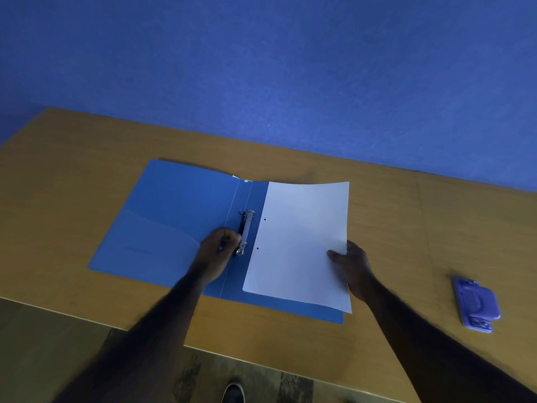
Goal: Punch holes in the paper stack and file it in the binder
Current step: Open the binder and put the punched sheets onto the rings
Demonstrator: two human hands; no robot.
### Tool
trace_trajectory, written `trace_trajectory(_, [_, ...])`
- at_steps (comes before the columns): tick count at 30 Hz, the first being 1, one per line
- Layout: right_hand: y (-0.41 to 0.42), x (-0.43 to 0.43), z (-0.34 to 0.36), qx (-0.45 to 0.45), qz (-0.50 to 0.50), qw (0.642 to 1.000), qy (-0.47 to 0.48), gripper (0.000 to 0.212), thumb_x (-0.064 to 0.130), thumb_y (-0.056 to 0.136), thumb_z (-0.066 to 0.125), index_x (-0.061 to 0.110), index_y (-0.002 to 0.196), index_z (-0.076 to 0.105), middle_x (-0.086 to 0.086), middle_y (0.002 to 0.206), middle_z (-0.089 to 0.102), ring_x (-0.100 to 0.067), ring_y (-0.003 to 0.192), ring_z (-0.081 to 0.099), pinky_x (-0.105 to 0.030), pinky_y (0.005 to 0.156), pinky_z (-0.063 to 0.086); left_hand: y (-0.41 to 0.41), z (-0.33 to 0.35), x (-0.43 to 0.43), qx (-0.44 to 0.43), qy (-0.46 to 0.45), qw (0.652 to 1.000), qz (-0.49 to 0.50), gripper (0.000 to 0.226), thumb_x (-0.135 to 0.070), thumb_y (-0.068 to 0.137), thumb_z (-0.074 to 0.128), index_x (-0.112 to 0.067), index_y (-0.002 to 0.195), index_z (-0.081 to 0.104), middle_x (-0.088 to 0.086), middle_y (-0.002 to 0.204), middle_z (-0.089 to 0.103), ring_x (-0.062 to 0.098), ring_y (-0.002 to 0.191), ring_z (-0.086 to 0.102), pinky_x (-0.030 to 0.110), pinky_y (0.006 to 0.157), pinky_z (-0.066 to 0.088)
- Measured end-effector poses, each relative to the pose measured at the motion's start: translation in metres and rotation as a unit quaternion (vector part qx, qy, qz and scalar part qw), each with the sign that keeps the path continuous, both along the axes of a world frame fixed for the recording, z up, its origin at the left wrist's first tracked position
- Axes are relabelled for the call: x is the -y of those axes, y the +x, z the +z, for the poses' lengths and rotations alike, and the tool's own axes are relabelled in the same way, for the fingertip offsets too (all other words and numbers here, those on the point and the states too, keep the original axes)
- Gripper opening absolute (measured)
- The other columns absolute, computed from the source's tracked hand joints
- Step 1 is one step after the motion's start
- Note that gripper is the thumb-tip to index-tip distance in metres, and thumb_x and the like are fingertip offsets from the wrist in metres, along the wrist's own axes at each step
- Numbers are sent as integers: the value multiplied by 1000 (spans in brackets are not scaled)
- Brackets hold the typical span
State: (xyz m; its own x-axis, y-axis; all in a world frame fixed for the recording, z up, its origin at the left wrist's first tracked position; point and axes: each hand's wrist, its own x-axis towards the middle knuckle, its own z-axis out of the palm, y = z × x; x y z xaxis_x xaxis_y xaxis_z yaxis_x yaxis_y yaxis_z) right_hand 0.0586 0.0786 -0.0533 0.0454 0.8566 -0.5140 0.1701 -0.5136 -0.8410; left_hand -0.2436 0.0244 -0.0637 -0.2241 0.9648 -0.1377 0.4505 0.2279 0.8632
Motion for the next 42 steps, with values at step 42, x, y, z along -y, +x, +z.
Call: trace_trajectory(42, [-48, -10, 78, 191, 83, 970, 127, 24, 8, 83, 53, 11, 103, 66, -5, 99, 70, -25, 87, 67, -45, 76, 60, 17, 17, -38, -217, -94, 969, -64, 50, -38, 98, 42, -35, 146, 32, 7, 131, 43, 28, 122, 47, 47, 103, 39])
